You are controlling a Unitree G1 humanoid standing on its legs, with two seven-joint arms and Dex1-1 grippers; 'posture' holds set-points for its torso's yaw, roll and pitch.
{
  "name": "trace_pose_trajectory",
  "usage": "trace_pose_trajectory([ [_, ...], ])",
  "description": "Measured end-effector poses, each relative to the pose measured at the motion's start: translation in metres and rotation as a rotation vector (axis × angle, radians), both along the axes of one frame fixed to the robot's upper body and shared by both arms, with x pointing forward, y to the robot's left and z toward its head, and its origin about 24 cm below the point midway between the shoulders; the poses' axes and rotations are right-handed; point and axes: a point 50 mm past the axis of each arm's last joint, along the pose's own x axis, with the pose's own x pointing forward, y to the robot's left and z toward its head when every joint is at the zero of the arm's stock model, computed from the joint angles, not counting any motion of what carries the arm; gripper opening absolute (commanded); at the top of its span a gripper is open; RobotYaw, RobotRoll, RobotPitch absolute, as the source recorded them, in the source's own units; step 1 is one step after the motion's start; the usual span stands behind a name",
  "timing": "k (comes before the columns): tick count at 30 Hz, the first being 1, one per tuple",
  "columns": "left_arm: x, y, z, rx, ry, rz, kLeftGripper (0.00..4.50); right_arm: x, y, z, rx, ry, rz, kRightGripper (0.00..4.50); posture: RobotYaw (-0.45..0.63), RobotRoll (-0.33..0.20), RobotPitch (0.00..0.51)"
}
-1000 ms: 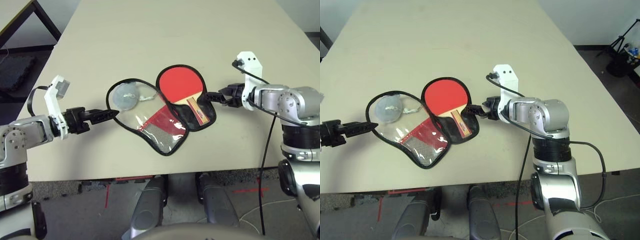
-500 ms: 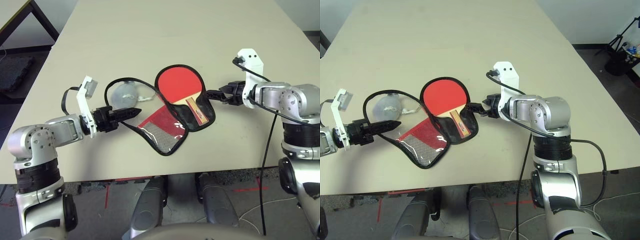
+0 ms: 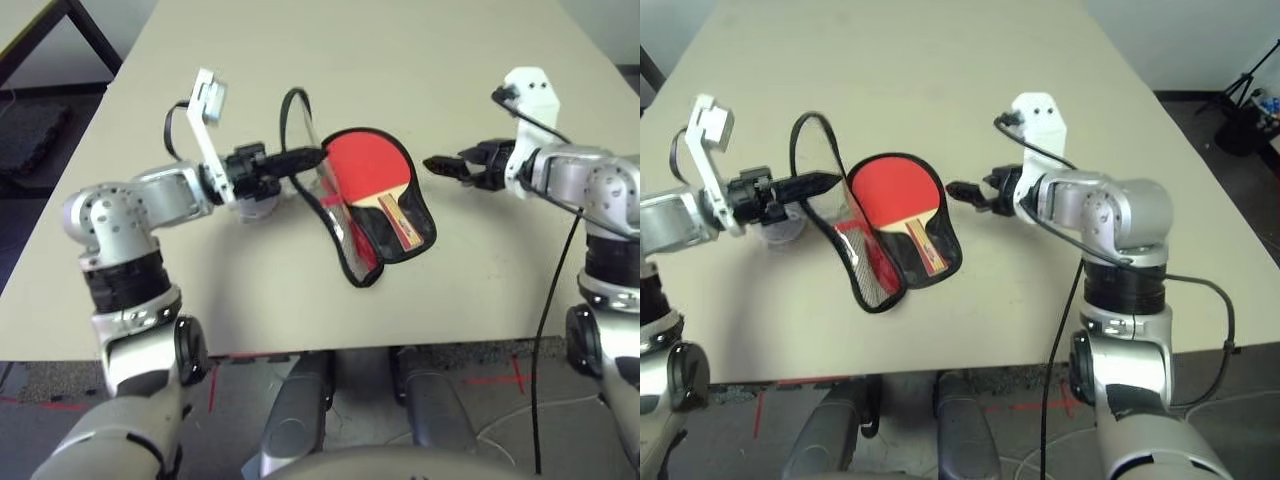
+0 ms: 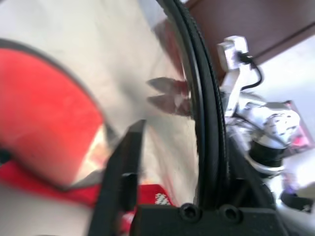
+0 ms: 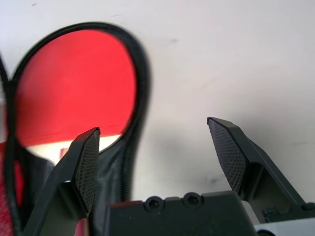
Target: Store the ping-pong paddle in its case and zip it.
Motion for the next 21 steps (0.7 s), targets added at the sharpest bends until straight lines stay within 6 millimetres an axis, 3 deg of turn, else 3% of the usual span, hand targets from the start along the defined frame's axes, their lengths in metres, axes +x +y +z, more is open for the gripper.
trace_pose_trajectory([
  [4,0.012,-0.025,0.005,-0.033,-0.01,-0.051,4.46,0.001,-0.005,0.007,0.008,-0.029,-0.032,4.5,0.05,0.0,0.228],
  [12,0.035,-0.047,-0.007,-0.059,0.017,-0.042,4.46,0.001,-0.004,0.005,0.094,-0.008,-0.063,4.5,0.04,0.0,0.229],
  [17,0.035,-0.047,0.003,-0.068,-0.046,-0.029,4.46,-0.007,0.007,-0.009,0.293,0.162,0.014,4.5,0.05,0.0,0.231],
  [21,0.03,-0.037,0.013,0.044,-0.183,0.031,4.46,-0.013,0.009,-0.026,0.375,0.254,0.062,4.5,0.07,0.0,0.233],
])
